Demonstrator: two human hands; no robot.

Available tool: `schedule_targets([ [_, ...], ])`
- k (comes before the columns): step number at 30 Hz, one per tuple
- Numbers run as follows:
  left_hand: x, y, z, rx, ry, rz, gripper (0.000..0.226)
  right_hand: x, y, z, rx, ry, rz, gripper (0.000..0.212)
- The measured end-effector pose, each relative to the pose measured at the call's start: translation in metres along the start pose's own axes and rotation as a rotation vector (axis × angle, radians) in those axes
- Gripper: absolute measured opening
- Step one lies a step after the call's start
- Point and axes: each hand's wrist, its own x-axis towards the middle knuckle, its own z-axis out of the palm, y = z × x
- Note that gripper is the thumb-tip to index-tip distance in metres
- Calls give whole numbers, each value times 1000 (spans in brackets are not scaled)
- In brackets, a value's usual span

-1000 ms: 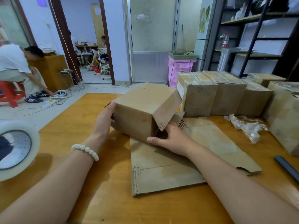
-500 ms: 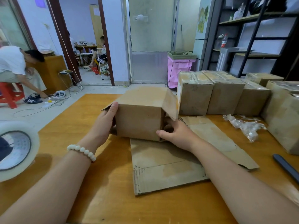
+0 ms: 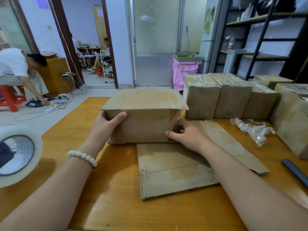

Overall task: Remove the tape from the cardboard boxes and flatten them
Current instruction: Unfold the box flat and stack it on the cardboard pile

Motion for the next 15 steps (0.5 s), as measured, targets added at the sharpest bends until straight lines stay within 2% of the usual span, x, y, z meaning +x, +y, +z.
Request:
schedule_targets([
  [3, -2, 1, 4, 9, 26, 15, 41, 4, 4, -1, 38, 79, 34, 44],
  [6, -4, 1, 6, 3, 8, 32, 34, 4, 5, -3, 54, 151, 44, 44],
  [9, -8, 0, 8, 9, -45, 38, 24, 5, 7, -2, 28, 207, 68, 59],
  [11, -13, 5, 11, -17, -105, 15, 22, 7, 7, 1, -10, 299, 70, 61],
  [13, -20, 10, 14, -86, -217, -48, 32, 8, 7, 1, -52, 463, 10, 58],
  [15, -27, 14, 13, -229, -396, -192, 73, 4, 2, 0, -5, 568, -110, 60],
])
